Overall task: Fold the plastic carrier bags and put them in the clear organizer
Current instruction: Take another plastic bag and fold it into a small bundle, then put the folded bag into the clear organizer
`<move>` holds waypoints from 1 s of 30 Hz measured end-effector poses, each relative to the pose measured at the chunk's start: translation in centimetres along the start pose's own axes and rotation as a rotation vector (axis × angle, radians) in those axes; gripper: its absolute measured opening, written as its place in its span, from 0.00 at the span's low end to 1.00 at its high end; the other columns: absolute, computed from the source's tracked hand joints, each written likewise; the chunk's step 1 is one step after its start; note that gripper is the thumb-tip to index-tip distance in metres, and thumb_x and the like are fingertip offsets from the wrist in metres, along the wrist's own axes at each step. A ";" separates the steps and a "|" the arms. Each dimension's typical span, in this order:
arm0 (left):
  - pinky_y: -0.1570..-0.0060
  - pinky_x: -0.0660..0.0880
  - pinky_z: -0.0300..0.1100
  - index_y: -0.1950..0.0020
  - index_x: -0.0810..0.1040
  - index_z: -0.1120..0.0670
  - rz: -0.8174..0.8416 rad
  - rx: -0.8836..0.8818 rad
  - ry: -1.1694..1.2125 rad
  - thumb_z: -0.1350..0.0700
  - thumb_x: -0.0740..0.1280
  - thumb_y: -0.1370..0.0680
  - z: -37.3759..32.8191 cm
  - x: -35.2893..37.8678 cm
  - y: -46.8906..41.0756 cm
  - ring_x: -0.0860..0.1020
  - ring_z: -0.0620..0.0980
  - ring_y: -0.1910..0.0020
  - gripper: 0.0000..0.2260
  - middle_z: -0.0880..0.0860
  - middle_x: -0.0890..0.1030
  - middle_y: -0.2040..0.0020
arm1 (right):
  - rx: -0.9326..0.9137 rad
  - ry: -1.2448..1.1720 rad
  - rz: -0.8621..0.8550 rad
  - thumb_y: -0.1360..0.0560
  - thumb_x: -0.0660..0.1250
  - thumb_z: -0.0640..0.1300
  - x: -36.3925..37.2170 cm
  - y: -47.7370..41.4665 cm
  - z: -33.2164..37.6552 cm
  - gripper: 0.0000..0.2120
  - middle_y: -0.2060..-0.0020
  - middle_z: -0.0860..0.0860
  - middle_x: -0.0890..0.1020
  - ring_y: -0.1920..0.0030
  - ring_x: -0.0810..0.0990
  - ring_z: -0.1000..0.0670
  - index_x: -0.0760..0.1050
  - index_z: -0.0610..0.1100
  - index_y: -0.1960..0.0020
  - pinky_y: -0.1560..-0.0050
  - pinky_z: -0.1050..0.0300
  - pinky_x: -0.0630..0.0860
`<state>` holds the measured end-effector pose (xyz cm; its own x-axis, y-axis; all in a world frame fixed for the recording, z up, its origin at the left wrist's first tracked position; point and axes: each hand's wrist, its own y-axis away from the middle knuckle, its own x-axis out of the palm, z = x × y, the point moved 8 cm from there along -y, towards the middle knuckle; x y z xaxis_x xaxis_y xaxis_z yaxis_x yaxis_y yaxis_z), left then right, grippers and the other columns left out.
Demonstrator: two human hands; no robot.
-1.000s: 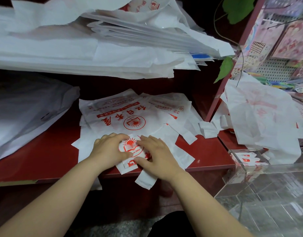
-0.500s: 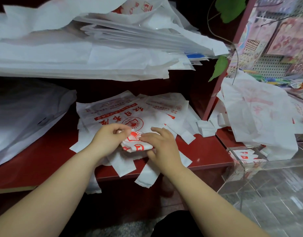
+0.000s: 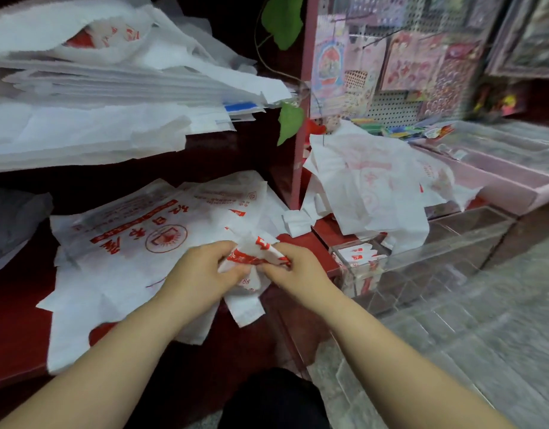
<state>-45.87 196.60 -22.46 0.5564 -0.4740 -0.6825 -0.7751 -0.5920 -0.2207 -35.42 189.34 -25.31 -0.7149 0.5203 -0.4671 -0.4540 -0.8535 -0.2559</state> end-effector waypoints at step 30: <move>0.50 0.56 0.42 0.39 0.72 0.48 0.044 0.303 -0.669 0.51 0.57 0.20 -10.6 20.7 -3.0 0.69 0.49 0.43 0.11 0.47 0.77 0.47 | 0.222 0.310 -0.119 0.26 0.56 0.28 -18.4 5.4 -14.7 0.24 0.27 0.48 0.61 0.26 0.50 0.51 0.65 0.42 0.31 0.33 0.67 0.46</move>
<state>-28.85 181.67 -28.52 0.2968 0.0631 -0.9529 -0.8951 -0.3293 -0.3006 -16.93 174.74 -30.51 -0.4713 0.5523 -0.6876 -0.6521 -0.7431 -0.1500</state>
